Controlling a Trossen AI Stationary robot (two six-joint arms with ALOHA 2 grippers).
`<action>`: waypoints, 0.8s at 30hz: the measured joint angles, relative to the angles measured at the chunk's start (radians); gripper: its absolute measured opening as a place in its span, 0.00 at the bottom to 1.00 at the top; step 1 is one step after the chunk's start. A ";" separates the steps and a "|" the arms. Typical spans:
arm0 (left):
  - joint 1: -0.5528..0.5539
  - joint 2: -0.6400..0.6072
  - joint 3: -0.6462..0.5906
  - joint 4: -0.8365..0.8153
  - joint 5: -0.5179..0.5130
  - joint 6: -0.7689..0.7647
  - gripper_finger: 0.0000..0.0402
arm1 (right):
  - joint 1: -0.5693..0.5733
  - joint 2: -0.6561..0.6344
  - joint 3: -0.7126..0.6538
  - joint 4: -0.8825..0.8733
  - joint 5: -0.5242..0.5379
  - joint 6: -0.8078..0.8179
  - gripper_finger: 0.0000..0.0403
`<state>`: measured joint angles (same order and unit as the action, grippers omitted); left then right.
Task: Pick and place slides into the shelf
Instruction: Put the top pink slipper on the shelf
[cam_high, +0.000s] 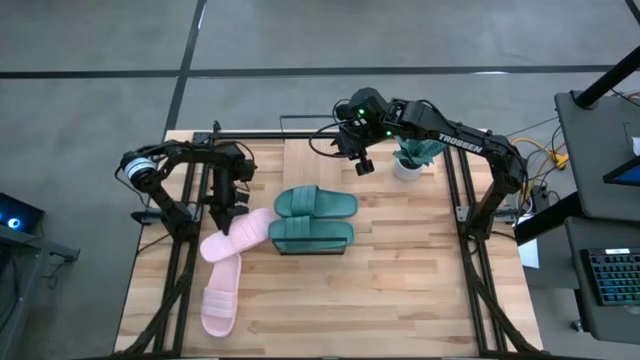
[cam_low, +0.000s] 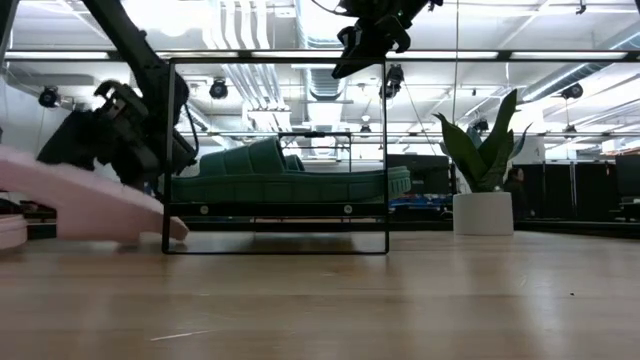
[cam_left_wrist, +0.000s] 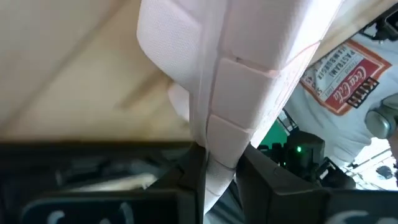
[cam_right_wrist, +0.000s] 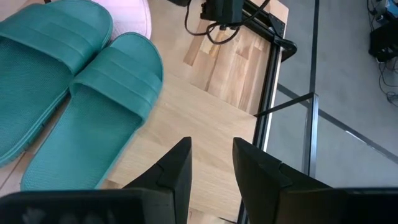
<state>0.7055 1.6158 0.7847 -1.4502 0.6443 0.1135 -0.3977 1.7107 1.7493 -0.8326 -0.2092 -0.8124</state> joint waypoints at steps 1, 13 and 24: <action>0.000 -0.004 0.019 -0.035 -0.014 -0.001 0.11 | 0.000 0.000 0.000 0.000 0.000 0.000 0.27; 0.000 -0.091 0.285 -0.129 -0.163 -0.067 0.10 | 0.000 0.000 0.000 0.000 0.000 0.009 0.27; 0.001 -0.203 0.390 -0.122 -0.258 -0.134 0.10 | 0.000 -0.001 0.000 -0.001 0.000 0.027 0.27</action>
<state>0.7067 1.4129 1.1747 -1.5719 0.3865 -0.0206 -0.3977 1.7100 1.7493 -0.8333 -0.2092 -0.7856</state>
